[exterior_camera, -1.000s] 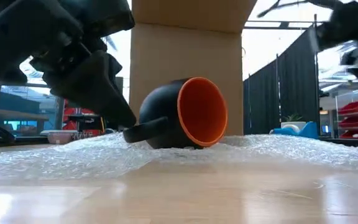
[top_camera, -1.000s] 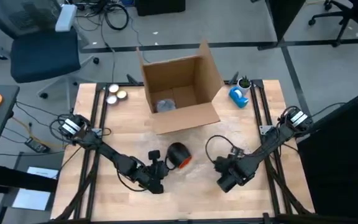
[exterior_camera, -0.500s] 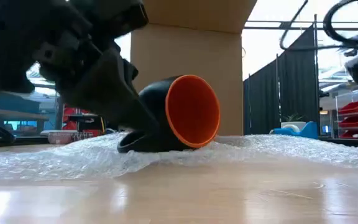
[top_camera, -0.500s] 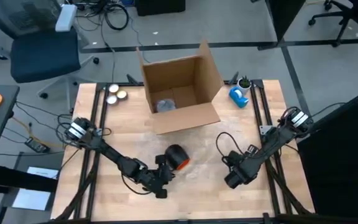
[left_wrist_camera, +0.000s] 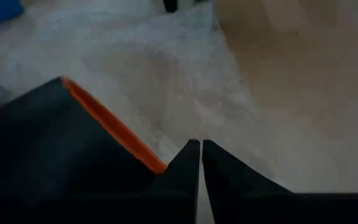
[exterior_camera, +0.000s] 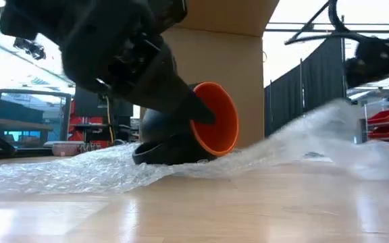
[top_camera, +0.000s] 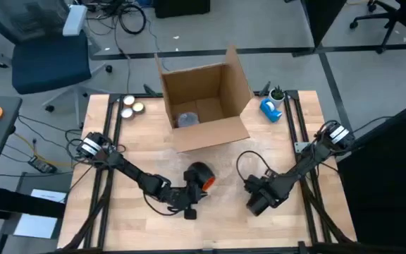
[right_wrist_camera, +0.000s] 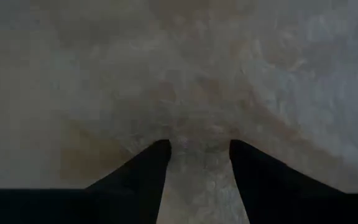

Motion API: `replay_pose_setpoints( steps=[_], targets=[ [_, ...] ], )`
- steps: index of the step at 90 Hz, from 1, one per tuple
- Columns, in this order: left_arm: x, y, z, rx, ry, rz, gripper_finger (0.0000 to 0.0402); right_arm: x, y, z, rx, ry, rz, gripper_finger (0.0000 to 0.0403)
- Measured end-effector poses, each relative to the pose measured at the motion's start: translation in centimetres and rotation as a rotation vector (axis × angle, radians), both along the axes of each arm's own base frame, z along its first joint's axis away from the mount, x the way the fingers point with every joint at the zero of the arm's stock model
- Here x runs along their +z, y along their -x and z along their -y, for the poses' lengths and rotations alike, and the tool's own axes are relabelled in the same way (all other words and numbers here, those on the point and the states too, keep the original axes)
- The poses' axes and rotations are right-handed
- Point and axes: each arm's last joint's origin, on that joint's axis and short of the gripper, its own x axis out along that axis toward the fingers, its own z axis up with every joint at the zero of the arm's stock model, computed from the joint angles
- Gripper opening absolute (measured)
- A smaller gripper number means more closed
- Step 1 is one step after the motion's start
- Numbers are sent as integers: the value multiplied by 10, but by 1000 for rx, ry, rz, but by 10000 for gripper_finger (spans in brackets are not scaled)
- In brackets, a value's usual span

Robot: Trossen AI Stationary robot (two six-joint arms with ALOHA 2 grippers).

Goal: Wrap mug
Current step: Wrap the black mug with the bubble wrap

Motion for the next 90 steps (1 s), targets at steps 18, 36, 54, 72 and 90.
replay_pose_setpoints(
  steps=[18,36,54,72,90],
  targets=[
    [0,-9,-22,64,-4,-1,5,5,-26,2,94,15,207,158],
    [0,-10,-23,40,5,-3,5,11,-44,9,152,47,328,158],
    [0,-7,-16,-3,8,-12,5,12,-49,15,180,78,339,158],
    [0,-7,-14,-14,11,-14,5,21,-46,16,194,91,307,158],
    [0,-6,-14,-15,11,-17,5,47,-27,16,138,91,167,158]
  ],
)
